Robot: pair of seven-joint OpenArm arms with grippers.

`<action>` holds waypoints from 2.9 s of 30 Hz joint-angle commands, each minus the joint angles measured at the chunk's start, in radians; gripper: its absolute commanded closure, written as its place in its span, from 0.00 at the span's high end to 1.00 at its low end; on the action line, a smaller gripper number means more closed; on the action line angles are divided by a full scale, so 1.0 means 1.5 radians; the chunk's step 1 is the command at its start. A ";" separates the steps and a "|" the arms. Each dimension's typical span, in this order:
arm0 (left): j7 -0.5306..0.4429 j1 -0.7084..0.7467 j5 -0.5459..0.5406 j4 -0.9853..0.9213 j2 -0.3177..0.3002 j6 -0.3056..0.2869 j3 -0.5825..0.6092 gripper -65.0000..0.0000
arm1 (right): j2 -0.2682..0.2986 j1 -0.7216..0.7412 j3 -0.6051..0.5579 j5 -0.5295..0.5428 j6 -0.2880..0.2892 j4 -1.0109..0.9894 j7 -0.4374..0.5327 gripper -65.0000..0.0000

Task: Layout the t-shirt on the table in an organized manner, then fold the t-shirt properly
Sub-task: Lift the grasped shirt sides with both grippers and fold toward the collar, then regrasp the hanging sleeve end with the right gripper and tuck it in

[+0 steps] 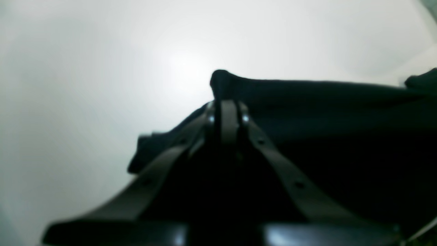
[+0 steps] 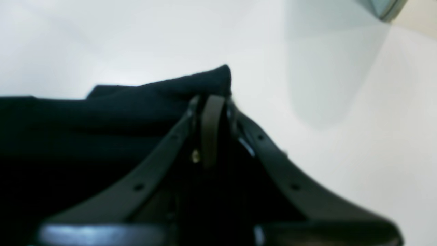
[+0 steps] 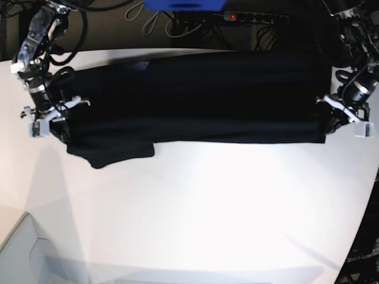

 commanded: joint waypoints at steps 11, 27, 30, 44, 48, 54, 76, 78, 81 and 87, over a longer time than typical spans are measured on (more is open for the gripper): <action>0.006 0.080 -0.009 0.025 0.004 0.001 -0.023 0.00 | 0.010 -0.040 0.003 0.041 0.000 -0.028 0.020 0.00; 0.000 0.073 0.077 -0.115 -0.027 0.001 0.001 0.01 | 0.012 -0.020 0.002 0.038 0.000 -0.119 0.021 0.00; 0.006 0.068 0.083 -0.114 -0.026 0.001 0.002 0.04 | 0.020 -0.019 0.000 0.038 0.000 -0.125 0.021 0.00; 0.007 -0.042 0.155 -0.198 -0.024 0.001 0.005 0.50 | 0.006 0.040 0.003 -0.082 0.000 -0.196 0.015 0.00; 0.005 -0.084 0.193 -0.240 -0.024 0.001 0.036 0.50 | 0.003 0.044 0.005 -0.104 0.000 -0.197 0.013 0.00; 0.000 -0.151 0.223 -0.293 -0.025 0.001 0.068 0.50 | -0.008 0.046 0.077 -0.104 0.000 -0.195 -0.014 0.00; 0.006 -0.171 0.222 -0.306 -0.026 0.001 0.088 0.50 | -0.017 0.037 0.098 0.048 0.000 0.003 -0.029 0.67; 0.006 -0.170 0.222 -0.306 -0.025 0.001 0.088 0.50 | -0.008 0.055 0.056 0.047 0.000 -0.013 -0.030 0.67; 0.006 -0.169 0.222 -0.306 -0.025 0.001 0.088 0.50 | 0.008 0.098 -0.027 0.010 0.000 -0.066 -0.060 0.67; 0.007 -0.159 0.221 -0.306 -0.024 0.001 0.088 0.50 | 0.007 0.202 -0.059 -0.073 0.000 -0.218 -0.067 0.67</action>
